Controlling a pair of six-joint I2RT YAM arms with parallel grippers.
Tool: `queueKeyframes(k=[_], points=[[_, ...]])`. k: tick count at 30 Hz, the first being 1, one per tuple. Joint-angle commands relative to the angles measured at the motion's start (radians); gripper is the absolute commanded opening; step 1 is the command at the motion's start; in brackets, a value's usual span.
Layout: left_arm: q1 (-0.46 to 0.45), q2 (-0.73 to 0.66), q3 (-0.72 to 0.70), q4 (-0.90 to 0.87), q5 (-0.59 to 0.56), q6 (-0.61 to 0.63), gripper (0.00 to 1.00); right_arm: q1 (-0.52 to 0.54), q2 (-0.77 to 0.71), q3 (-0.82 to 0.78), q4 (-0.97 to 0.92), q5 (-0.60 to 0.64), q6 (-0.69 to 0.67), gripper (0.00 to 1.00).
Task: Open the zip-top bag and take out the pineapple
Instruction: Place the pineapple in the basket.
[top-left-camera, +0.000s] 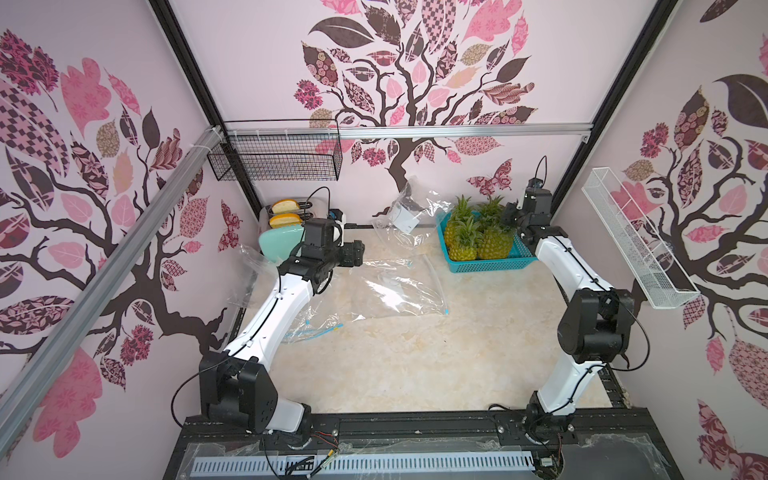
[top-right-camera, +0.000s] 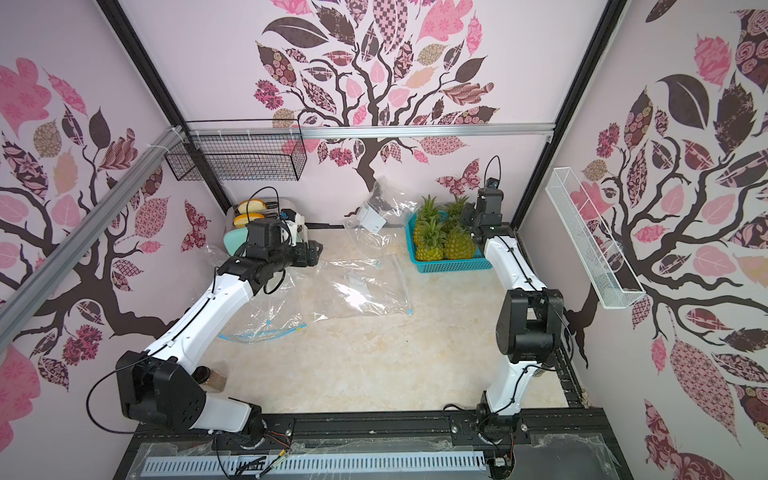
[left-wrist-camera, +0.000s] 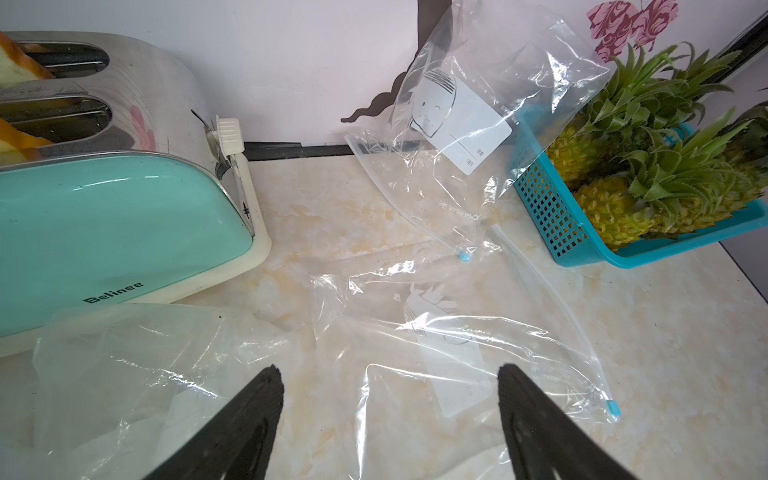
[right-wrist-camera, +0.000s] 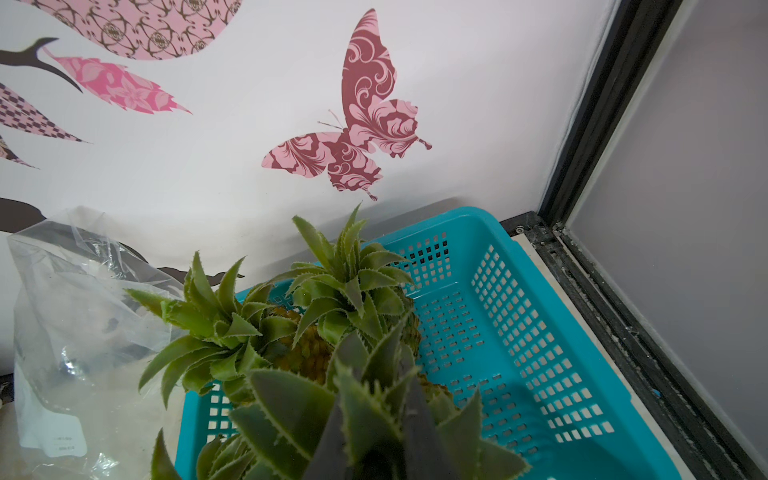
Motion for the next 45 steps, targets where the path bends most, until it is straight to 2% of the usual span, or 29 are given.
queueKeyframes(k=[1, 36, 45], points=[[-0.002, 0.013, -0.009, 0.019, 0.011, 0.004, 0.84, 0.000, -0.063, -0.002, 0.102, -0.012, 0.020, 0.00], [-0.001, 0.020, -0.008, 0.020, 0.022, 0.002, 0.84, 0.015, -0.096, -0.164, 0.230, -0.022, 0.032, 0.00], [-0.001, 0.021, -0.009, 0.021, 0.028, 0.001, 0.84, 0.038, -0.128, -0.253, 0.331, 0.047, -0.024, 0.00]])
